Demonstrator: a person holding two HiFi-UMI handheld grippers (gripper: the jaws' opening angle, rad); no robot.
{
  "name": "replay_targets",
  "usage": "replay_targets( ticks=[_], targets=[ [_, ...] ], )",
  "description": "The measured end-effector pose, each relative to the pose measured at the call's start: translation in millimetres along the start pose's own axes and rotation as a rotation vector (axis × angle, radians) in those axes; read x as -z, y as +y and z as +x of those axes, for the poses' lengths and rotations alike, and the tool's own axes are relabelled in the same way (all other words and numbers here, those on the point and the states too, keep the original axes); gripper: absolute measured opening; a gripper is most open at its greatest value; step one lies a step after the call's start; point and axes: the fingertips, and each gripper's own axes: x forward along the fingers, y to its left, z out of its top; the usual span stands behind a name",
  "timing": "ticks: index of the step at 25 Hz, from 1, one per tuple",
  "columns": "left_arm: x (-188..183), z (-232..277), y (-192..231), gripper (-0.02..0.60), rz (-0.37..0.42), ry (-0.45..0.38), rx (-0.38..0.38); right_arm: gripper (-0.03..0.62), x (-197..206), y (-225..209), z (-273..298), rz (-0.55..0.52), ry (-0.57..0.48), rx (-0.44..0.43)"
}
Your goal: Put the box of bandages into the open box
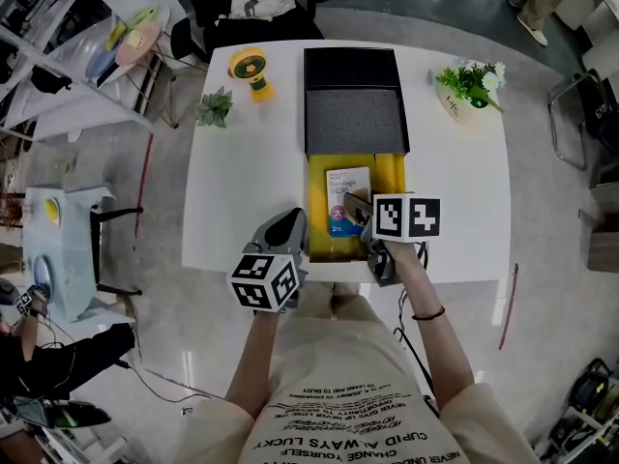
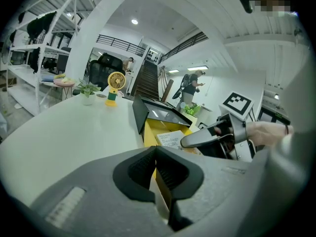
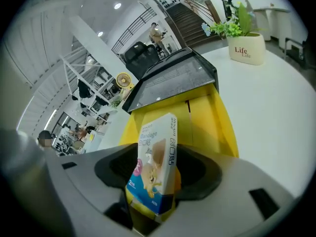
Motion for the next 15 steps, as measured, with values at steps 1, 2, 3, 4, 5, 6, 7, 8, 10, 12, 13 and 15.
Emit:
replay_targets(
  ticks=[1,2,3,4,5,6,7,8,10,12,13,15],
  targets=[
    [0.3,0.2,-0.2,0.021,0.001,0.001,0.0,0.231,0.0,-0.5,0.4,-0.007,-0.001,0.007],
    [0.5,0.2,-0.5,0.021,0.001,0.003,0.001,0.233,-0.1,-0.6,0.7,-0.012,-0.002,0.012],
    [0.7,0.1,-0.7,0.021,0.0,0.004,0.002,0.236,-0.1,-0.4,1.0,-0.015,-0.003,0.016],
    [0.7,-0.1,-0.8,0.021,0.0,0.005,0.002,0.238,-0.1,-0.3,1.1,-0.021,-0.004,0.023],
    [0.6,-0.4,-0.9,0.021,0.0,0.006,0.002,0.239,-0.2,-0.7,0.9,-0.031,-0.003,0.034],
    [0.4,-0.6,-1.0,0.021,-0.001,0.007,0.002,0.239,-0.4,-1.6,0.5,-0.046,-0.003,0.048],
    [0.2,-0.7,-1.2,0.021,-0.001,0.007,0.002,0.241,-0.6,-2.7,0.2,-0.062,-0.004,0.062],
    [0.0,-0.7,-1.2,0.021,-0.001,0.006,0.002,0.241,-0.6,-3.6,0.2,-0.074,-0.004,0.073],
    [0.3,-1.0,-1.1,0.021,-0.001,0.006,0.003,0.241,-0.1,-4.4,0.5,-0.081,-0.005,0.083],
    [0.6,-1.4,-1.2,0.021,0.0,0.006,0.006,0.241,-0.4,-4.7,-0.2,-0.086,-0.013,0.093],
    [0.4,-1.5,-1.3,0.021,0.001,0.005,0.007,0.241,-1.5,-4.9,-1.0,-0.09,-0.02,0.099],
    [-0.9,-2.0,-1.7,0.021,0.004,0.002,0.01,0.241,-5.2,-5.0,-3.9,-0.094,-0.043,0.111]
  ],
)
